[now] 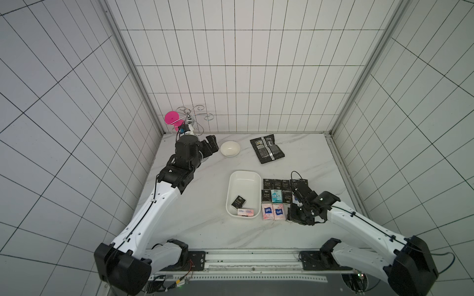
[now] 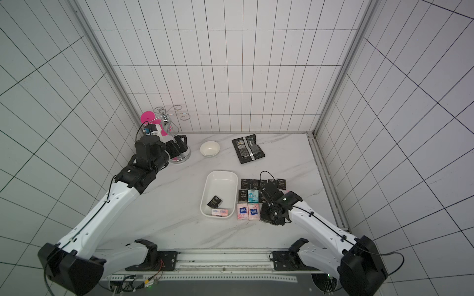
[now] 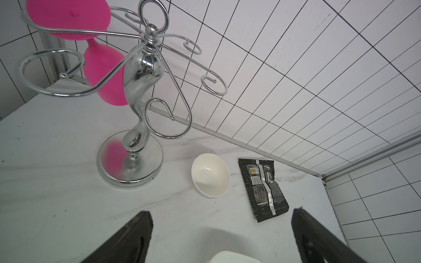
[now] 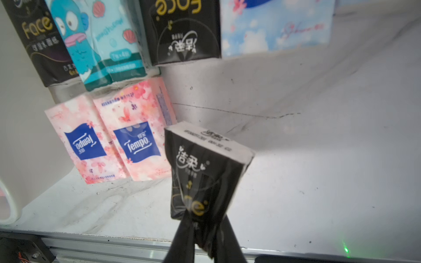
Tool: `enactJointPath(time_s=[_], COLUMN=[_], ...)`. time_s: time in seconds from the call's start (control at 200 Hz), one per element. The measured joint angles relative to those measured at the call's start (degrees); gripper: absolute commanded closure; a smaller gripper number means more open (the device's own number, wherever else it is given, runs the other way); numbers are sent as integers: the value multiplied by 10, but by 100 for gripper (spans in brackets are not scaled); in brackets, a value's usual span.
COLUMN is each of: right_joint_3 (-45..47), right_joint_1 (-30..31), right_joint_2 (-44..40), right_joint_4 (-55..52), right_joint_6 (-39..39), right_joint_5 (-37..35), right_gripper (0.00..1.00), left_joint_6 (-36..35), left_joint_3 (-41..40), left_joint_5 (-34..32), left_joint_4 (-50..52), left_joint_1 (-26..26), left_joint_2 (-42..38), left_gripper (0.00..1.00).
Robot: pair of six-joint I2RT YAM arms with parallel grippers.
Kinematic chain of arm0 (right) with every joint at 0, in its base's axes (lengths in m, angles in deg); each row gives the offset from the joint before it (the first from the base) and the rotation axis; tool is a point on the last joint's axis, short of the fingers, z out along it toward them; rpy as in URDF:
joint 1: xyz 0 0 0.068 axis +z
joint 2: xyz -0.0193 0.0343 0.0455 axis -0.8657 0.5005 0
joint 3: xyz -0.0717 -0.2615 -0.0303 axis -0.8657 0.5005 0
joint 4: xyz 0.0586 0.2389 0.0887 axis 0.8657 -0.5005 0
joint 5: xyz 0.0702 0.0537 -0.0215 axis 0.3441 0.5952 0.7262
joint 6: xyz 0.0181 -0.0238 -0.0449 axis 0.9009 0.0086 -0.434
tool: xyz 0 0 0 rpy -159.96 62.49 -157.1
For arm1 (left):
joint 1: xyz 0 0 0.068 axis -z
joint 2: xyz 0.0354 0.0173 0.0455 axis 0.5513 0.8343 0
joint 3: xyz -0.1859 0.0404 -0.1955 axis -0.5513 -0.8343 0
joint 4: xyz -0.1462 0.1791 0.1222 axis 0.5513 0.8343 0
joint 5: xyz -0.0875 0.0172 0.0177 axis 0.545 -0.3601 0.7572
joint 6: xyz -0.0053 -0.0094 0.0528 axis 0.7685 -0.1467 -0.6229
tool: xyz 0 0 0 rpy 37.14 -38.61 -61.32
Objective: Take the pocket tissues out of the storage box
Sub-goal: Place the pocket tissues at the center of the board.
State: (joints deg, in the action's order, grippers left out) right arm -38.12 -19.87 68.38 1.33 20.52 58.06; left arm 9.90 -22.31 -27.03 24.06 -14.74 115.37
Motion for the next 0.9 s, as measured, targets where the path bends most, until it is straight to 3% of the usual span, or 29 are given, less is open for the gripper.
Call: enactJointPath(time_s=[0.33, 0.44, 0.58, 0.9], right_joint_3=[18, 19, 19, 13], right_joint_1=[-15, -15, -15, -19], right_joint_2=[63, 73, 73, 30], right_joint_4=[14, 22, 27, -13], right_joint_6=[-47, -59, -64, -66], right_joint_5=[-14, -18, -23, -62], right_gripper=[82, 66, 53, 53], left_joint_6=[-5, -7, -10, -10], left_joint_3=[1, 1, 1, 1], left_joint_5=[-7, -10, -12, -12], left_joint_4=[0, 0, 0, 0], left_joint_1=[0, 0, 0, 0], left_joint_2=[0, 0, 1, 4], left_gripper=[1, 1, 1, 2])
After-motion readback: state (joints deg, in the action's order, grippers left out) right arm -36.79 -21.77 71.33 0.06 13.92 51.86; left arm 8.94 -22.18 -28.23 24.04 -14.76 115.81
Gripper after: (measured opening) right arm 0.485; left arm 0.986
